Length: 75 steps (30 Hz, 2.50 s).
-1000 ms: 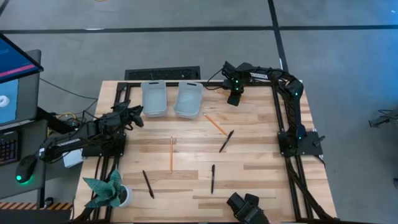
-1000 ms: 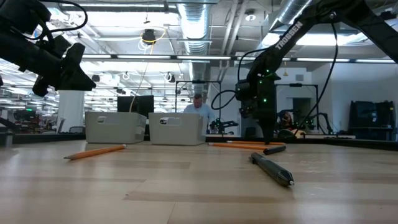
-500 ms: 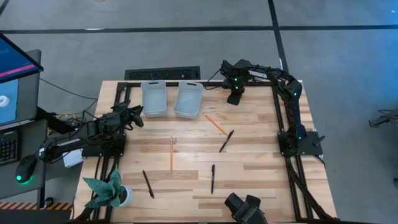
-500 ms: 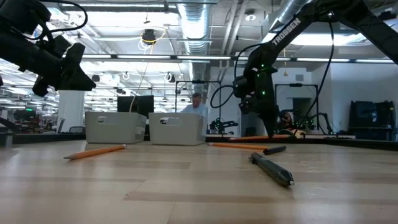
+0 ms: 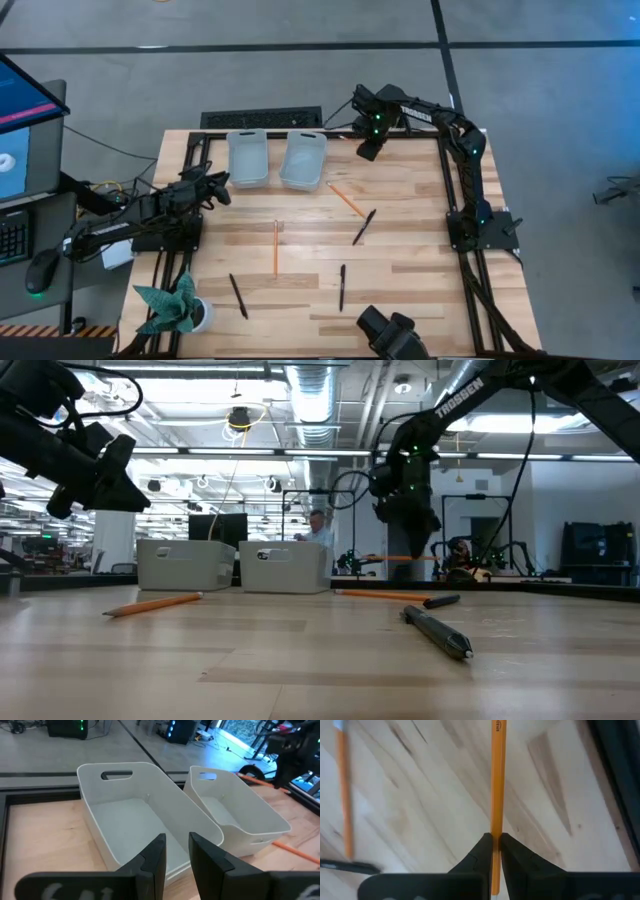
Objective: Sort pens & pencils
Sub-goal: Put the top orange pencil into the right gray bin
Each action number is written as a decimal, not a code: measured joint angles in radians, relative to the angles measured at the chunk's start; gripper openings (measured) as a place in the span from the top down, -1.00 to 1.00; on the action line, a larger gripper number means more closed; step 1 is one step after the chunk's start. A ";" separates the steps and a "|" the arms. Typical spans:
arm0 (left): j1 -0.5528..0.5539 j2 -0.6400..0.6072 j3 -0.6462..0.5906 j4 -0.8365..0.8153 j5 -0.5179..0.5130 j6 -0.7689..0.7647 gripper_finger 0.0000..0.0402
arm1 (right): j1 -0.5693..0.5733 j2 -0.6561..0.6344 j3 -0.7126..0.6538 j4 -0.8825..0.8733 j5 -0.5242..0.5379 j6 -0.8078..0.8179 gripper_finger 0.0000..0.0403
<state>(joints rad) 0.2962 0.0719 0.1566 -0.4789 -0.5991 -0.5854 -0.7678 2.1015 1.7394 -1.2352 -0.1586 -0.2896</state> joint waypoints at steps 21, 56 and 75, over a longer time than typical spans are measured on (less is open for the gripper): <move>0.000 0.000 0.000 -0.008 0.000 0.005 0.64 | 0.197 -0.002 0.229 0.099 -0.049 0.220 0.74; 0.000 0.000 -0.001 -0.010 0.150 0.193 0.64 | 0.425 -0.002 0.107 0.551 0.242 0.925 0.74; 0.000 0.000 -0.002 -0.010 0.149 0.191 0.64 | 0.427 -0.002 -0.015 0.638 0.235 0.973 0.74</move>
<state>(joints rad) 0.2958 0.0719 0.1551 -0.4886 -0.4500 -0.3943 -0.3405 2.0998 1.7247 -0.5969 0.0760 0.6834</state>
